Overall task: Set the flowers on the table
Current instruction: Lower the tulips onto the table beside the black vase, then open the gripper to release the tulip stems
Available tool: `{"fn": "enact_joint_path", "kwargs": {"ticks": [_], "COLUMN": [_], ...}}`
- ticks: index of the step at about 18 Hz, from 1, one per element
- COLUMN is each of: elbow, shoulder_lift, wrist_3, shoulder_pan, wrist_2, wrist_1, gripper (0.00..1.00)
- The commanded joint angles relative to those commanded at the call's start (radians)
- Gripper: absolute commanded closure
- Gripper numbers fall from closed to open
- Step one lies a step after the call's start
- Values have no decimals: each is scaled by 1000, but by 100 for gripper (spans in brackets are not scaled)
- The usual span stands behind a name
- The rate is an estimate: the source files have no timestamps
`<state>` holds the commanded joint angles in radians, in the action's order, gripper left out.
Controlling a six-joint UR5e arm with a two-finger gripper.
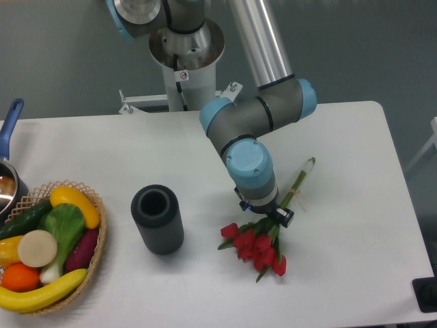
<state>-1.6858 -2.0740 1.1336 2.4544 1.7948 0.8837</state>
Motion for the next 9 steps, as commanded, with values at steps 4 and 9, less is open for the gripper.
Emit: {"fn": "enact_joint_path", "kwargs": {"ticks": [4, 9], "elbow": [5, 11], "shoulder_lift": [24, 100], "wrist_3": [-25, -23], "shoulder_pan": [49, 126], "wrist_2": [-46, -175], "wrist_1": [-74, -72], "gripper": [0, 0]}}
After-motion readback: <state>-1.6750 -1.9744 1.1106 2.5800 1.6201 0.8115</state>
